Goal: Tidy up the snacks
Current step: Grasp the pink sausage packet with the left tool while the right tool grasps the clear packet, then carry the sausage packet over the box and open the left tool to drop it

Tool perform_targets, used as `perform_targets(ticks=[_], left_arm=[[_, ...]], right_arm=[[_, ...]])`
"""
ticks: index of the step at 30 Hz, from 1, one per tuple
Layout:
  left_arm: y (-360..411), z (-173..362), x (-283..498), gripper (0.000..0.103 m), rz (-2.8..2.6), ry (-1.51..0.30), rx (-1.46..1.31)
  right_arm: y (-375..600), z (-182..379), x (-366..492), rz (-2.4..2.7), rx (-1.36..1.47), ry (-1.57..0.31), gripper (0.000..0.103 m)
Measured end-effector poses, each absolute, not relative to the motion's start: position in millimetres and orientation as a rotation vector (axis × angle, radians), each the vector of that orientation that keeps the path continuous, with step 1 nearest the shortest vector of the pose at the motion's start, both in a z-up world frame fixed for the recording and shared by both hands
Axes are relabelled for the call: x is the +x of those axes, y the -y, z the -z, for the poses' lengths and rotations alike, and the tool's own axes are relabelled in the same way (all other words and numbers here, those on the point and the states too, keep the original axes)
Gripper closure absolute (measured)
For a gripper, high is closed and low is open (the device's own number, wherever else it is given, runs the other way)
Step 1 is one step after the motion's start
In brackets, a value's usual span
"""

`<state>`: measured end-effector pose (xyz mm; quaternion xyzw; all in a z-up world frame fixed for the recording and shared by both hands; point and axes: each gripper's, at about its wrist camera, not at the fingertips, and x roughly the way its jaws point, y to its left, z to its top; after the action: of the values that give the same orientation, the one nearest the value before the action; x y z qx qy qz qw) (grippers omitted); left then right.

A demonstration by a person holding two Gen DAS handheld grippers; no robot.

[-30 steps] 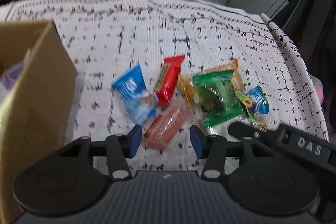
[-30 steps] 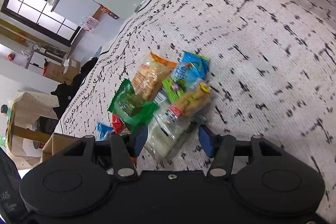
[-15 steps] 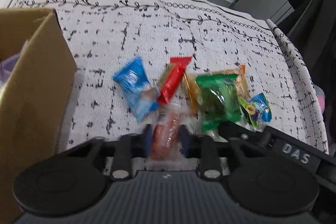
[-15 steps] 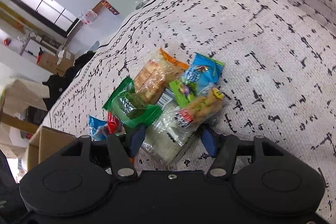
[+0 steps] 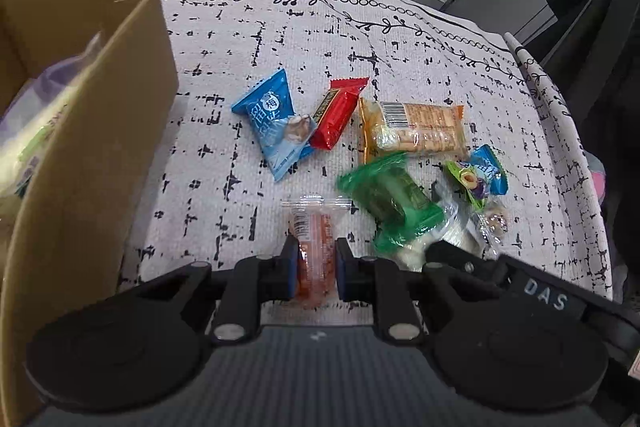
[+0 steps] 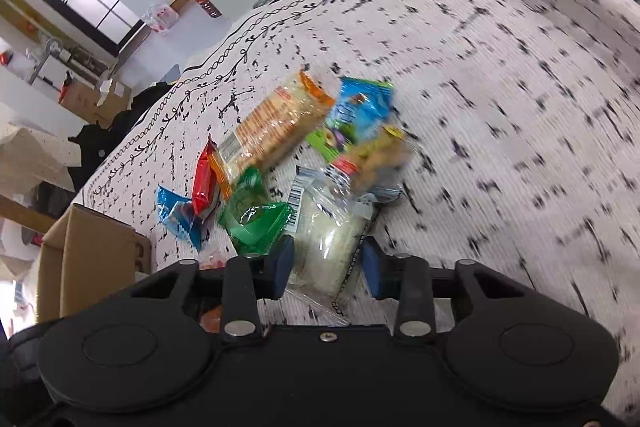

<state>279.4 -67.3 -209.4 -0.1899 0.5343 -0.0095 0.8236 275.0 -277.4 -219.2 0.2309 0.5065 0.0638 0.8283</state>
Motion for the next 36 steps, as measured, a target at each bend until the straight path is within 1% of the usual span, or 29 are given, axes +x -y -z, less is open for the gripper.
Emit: perform_targets(ticks=[1, 4, 12, 16, 26, 36], left_arm=[[67, 208, 278, 0.086, 0.022, -1.132, -0.404], [65, 200, 272, 0.086, 0.024, -1.117, -0.405], [59, 177, 257, 0.086, 0.031, -1.070, -0.412], [52, 168, 249, 0.086, 0.023, -1.052, -0.423], [29, 143, 229, 0.086, 0.011, -0.995, -0.447], [-10, 110, 211, 0.086, -0.037, -0.921, -0.475]], right_arm=[[280, 217, 271, -0.134, 0.503, -1.072, 0.075], [286, 210, 263, -0.150, 0.526, -1.052, 0.084], [283, 192, 246, -0.190, 0.513, -1.008, 0.094], [282, 184, 237, -0.201, 0.524, -0.991, 0.102], [272, 152, 226, -0.230, 0.517, -0.910, 0.103], [234, 118, 224, -0.304, 0.511, -0.855, 0.103]])
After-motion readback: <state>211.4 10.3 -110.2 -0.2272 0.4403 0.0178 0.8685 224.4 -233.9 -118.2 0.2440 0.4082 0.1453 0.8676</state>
